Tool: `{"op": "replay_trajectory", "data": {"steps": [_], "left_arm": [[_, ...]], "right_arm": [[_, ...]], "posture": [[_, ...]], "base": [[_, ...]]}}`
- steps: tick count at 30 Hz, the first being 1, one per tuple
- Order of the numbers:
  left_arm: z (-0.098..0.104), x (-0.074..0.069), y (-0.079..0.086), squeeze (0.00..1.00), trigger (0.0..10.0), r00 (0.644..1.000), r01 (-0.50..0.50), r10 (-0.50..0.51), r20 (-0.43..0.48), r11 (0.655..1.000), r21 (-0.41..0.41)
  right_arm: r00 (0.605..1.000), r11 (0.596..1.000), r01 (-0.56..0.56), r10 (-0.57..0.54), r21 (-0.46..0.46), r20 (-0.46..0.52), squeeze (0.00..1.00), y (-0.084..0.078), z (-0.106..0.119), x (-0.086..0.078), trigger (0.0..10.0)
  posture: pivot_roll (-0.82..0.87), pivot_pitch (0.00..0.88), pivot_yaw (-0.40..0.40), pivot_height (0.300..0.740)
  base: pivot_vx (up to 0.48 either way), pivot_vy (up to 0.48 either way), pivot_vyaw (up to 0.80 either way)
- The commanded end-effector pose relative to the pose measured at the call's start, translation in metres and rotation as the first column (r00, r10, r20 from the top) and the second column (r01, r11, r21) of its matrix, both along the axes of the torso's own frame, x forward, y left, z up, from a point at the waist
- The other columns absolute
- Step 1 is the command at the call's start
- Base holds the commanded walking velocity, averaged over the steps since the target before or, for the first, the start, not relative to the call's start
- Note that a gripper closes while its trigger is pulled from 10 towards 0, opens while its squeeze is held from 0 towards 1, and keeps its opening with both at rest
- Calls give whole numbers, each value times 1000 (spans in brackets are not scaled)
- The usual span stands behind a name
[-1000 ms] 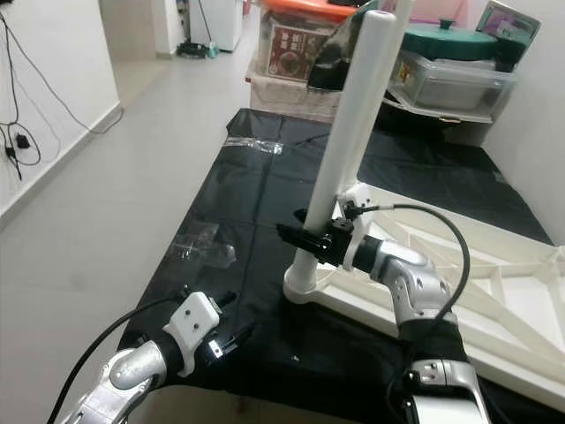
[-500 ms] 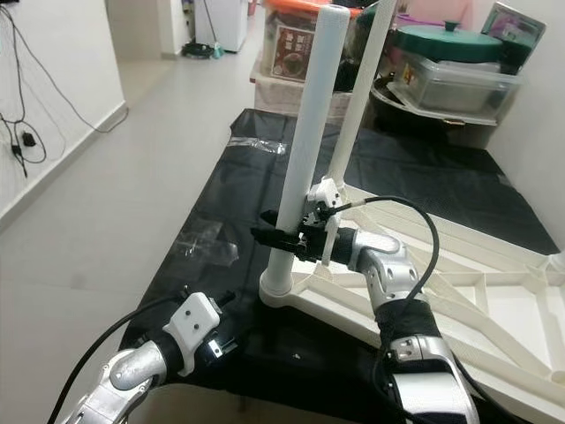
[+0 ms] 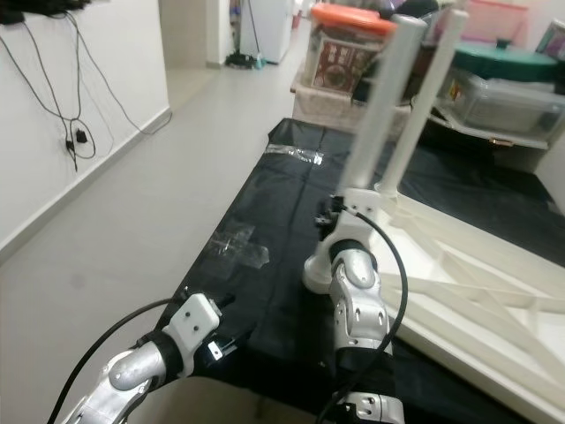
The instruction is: Building children table
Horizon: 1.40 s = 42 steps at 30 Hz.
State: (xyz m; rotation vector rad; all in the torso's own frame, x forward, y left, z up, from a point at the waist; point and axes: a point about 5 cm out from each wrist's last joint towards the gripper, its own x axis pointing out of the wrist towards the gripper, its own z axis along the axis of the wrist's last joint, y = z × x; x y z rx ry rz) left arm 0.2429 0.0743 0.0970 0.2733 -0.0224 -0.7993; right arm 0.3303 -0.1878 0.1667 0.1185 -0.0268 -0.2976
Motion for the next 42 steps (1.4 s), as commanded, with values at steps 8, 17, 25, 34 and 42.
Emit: {"op": "replay_trajectory", "data": {"steps": [8,17,25,34,42], "left_arm": [[0,-1,-1,0,10000,1000,1,-1,0,1000,-8],[0,1,-5,0,10000,1000,5,-5,3,1000,-14],[1,2,-8,0,10000,1000,14,-14,-1,1000,-23],[0,2,-8,0,10000,1000,8,-8,4,1000,-16],[0,1,-6,0,10000,1000,5,-5,3,1000,-17]], "right_arm": [[991,984,-121,113,131,69,1000,40,-8,0,10000],[832,831,-552,545,70,104,0,12,-2,4,10000],[392,393,-919,920,40,-21,0,-2,12,6,10000],[157,160,-985,987,63,-43,0,13,18,24,0],[259,258,-966,965,-8,-33,0,18,15,28,0]], "posture": [[170,0,-132,740],[137,0,-133,740],[119,0,-118,740],[147,0,-135,740],[144,0,-131,740]], "base": [[0,0,0],[0,0,0],[0,0,0],[0,0,0],[0,0,0]]}}
